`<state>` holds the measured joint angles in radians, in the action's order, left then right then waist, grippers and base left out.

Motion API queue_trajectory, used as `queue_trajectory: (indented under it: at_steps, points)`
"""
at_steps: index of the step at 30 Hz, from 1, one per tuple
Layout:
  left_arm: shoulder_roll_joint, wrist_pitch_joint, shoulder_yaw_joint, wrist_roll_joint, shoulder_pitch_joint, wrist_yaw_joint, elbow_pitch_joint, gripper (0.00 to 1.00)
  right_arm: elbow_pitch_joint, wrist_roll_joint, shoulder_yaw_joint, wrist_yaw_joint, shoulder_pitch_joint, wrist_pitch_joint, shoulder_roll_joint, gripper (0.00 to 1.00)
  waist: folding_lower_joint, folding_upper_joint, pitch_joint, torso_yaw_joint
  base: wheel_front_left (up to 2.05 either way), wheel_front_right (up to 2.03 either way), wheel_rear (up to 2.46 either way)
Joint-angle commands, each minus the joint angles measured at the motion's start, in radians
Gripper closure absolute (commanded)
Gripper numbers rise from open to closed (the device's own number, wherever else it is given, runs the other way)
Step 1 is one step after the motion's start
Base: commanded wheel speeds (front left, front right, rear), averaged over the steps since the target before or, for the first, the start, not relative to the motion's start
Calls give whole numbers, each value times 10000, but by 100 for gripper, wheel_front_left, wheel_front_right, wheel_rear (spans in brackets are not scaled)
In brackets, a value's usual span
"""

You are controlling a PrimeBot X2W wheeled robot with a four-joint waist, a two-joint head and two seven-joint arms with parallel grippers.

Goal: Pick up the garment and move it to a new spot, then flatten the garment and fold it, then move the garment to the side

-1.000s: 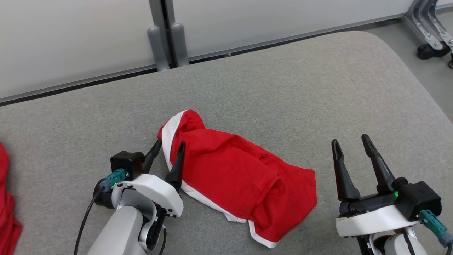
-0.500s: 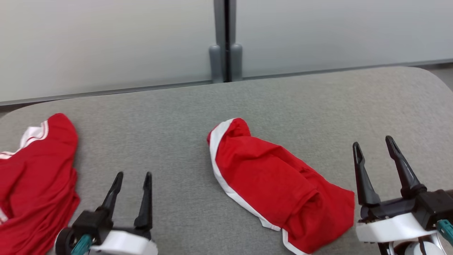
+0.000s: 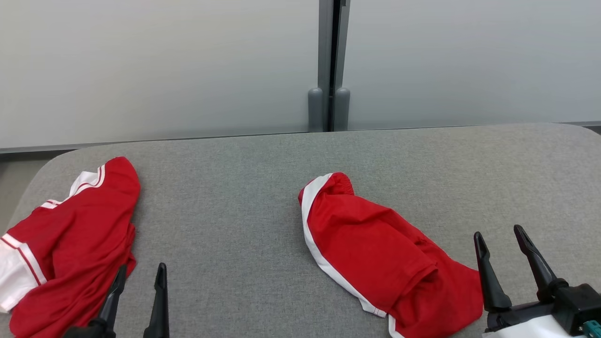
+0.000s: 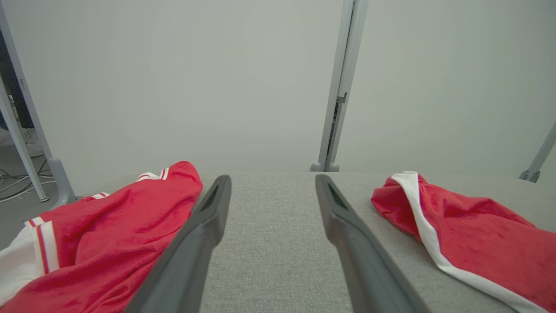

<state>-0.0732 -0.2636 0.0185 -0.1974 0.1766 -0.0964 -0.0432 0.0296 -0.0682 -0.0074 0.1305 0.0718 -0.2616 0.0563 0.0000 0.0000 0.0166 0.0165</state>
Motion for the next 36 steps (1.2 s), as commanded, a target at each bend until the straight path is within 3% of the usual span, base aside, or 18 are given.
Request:
queue_trajectory:
  at_steps: [1, 23, 28, 32, 36]
  points:
    - [15, -14, 112, 63, 111, -50, 33, 0, 30, -67, -41, 5, 75, -53, 13, 0, 0, 0, 29, 71, 0, 0, 0]
    - [212, -17, 365, 270, -1, -354, -179, 0, 167, -184, 87, 5, -131, -51, -39, 0, 0, 0, 56, 509, 0, 0, 0]
    - [217, -13, -571, 191, -703, -358, -641, 0, 146, -127, 339, 3, -317, -53, -39, 0, 0, 0, -94, 837, 0, 0, 0]
    - [28, 409, -1872, 118, -2343, -340, -2328, 0, 66, -121, 629, 5, -555, -51, -35, 0, 0, 0, -344, 1327, 0, 0, 0]
    - [18, 1118, -2279, -117, -3444, -339, -3352, 0, 53, -167, 817, 5, -665, -51, -35, 0, 0, 0, -531, 1659, 0, 0, 0]
